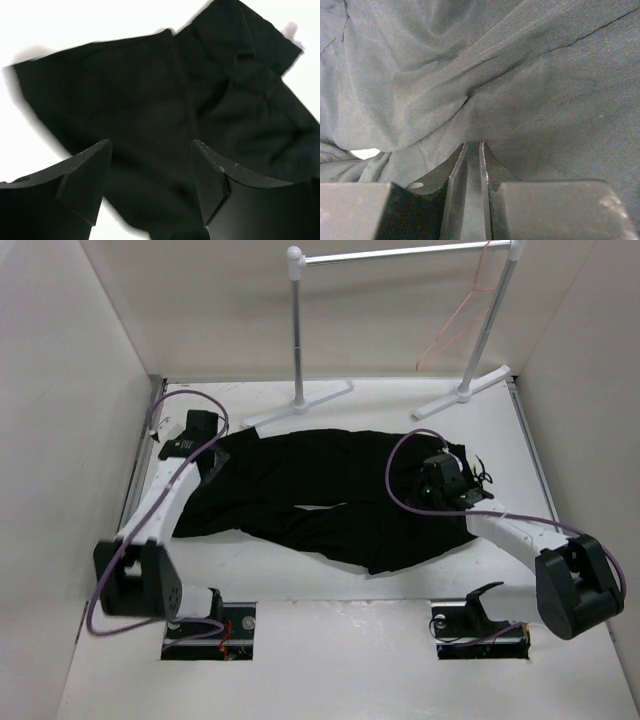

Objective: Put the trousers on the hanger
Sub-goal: Flatten out the trousers at the center of the board.

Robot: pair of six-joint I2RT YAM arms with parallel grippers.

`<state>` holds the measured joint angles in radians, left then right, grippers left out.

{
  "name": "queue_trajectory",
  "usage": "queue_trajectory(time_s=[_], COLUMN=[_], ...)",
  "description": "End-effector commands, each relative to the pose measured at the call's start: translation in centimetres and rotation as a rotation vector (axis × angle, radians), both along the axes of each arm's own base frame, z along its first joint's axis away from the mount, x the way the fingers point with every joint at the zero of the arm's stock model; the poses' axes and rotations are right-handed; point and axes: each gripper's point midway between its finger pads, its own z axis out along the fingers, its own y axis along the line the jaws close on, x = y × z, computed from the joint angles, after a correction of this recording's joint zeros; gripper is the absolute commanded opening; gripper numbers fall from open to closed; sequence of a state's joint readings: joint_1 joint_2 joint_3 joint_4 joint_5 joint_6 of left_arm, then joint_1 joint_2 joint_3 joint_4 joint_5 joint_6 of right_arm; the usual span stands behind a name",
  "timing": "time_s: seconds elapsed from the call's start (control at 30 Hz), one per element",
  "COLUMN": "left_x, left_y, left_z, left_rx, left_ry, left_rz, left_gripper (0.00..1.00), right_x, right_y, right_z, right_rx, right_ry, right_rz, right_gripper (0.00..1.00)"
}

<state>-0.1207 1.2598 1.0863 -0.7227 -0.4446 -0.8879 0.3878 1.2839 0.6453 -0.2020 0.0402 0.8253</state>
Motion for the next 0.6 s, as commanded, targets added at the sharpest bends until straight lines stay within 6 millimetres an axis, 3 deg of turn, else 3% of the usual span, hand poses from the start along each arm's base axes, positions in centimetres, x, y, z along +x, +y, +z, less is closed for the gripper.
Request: queue_trajectory(time_s=[0.0, 0.13, 0.23, 0.4, 0.47, 0.57], left_x=[7.5, 13.1, 15.0, 17.2, 17.3, 17.2], left_y=[0.6, 2.4, 3.2, 2.7, 2.6, 2.9], left_z=[-0.3, -3.9, -6.6, -9.5, -10.7, -10.8], left_rx=[-0.071, -0.160, -0.177, -0.217, -0.224, -0.220], left_ry=[-0.124, -0.104, -0.050, -0.013, 0.005, 0.003], left_rz=[-0.050, -0.033, -0.037, -0.079, -0.081, -0.067], left_gripper=[0.63, 0.63, 0.63, 0.57, 0.45, 0.15], right_x=[0.6, -0.2, -0.7, -1.5, -1.5, -1.4], right_y=[1.1, 2.1, 2.6, 3.3, 3.6, 4.2], right_z=[2.3, 3.0, 3.3, 3.3, 3.2, 3.5], right_rx=[0.020, 0.024, 0.027, 0.051, 0.055, 0.059], right_ry=[-0.076, -0.090, -0.095, -0.084, -0.077, -0.081], right_rz=[0.044, 0.089, 0.098, 0.093, 0.094, 0.104], right_gripper=[0.25, 0.33, 0.39, 0.42, 0.42, 0.42])
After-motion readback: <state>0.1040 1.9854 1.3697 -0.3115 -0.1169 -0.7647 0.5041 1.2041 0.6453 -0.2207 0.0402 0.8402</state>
